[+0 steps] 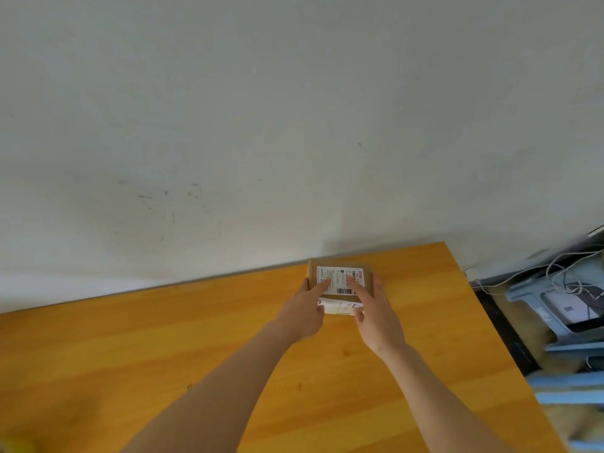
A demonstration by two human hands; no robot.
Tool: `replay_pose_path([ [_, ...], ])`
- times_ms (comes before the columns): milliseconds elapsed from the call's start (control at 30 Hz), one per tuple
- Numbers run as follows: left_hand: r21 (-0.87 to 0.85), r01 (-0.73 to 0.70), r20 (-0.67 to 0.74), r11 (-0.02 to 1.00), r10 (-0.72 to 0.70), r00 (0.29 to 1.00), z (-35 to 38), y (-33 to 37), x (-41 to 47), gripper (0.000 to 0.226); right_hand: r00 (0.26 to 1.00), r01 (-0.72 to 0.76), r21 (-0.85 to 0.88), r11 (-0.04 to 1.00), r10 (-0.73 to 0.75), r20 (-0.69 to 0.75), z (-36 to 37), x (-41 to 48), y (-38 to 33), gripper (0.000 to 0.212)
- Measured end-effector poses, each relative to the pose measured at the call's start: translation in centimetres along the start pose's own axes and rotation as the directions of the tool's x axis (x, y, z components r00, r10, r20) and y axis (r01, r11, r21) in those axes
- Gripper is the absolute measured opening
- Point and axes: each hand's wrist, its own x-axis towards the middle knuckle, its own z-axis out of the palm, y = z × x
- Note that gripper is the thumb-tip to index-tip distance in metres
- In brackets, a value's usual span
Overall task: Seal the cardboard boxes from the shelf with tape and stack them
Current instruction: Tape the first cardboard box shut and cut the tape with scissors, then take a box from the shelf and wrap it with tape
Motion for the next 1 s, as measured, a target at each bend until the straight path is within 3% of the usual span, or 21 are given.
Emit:
replay_pose_path([
  [167, 0.074, -0.008, 0.005, 0.997, 0.008, 1.0, -2.4, -0.4, -2.3, 0.061, 1.0, -0.002, -0.056, 0.998, 0.002, 0.006, -1.3, -1.4, -1.6, 0.07],
  [433, 0.117, -0.036, -0.052, 0.993, 0.042, 0.998, -7.0, -3.5, -11.3, 0.055, 1.0, -0.018, -0.005, 1.0, 0.018, -0.02, -3.0, -8.3, -7.9, 0.066],
  [667, 0.122, -0.129, -0.131, 0.984, 0.145, 0.981, -9.8, -9.1, -22.4, 0.053, 0.997, -0.013, 0.036, 0.999, 0.016, -0.076, -0.7, -18.3, -17.2, 0.063],
  [1000, 0.151, -0.181, -0.136, 0.972, 0.201, 0.97, -9.8, -14.6, -38.4, 0.053, 0.99, -0.039, 0.08, 0.996, 0.049, -0.134, 3.5, -34.2, -27.1, 0.066],
])
